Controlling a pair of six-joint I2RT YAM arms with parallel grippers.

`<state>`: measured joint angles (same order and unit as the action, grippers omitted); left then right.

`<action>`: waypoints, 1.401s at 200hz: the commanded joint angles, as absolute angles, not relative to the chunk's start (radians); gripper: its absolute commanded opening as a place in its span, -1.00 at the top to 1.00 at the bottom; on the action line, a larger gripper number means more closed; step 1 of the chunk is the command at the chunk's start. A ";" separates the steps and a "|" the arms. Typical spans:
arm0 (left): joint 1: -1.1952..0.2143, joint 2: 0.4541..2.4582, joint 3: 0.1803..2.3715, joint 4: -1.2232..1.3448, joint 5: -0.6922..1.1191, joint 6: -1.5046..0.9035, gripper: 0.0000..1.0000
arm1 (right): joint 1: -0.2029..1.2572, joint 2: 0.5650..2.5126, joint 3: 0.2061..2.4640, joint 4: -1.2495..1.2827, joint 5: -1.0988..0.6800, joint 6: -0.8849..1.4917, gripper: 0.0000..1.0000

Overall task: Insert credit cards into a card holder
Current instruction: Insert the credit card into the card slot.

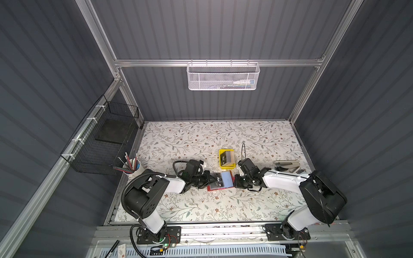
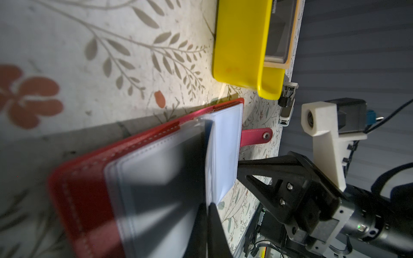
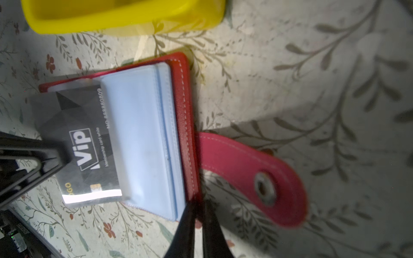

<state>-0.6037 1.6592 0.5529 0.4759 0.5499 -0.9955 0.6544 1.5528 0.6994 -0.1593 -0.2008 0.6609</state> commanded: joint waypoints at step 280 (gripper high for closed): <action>-0.623 1.636 0.781 -0.101 0.367 -0.822 0.40 | 0.648 1.511 0.722 -0.173 -0.158 0.702 0.70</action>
<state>-0.6178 1.6466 0.7624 0.0029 0.4080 -0.8661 0.6609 1.5375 0.7017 -0.1509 -0.1898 0.6773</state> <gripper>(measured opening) 0.296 0.144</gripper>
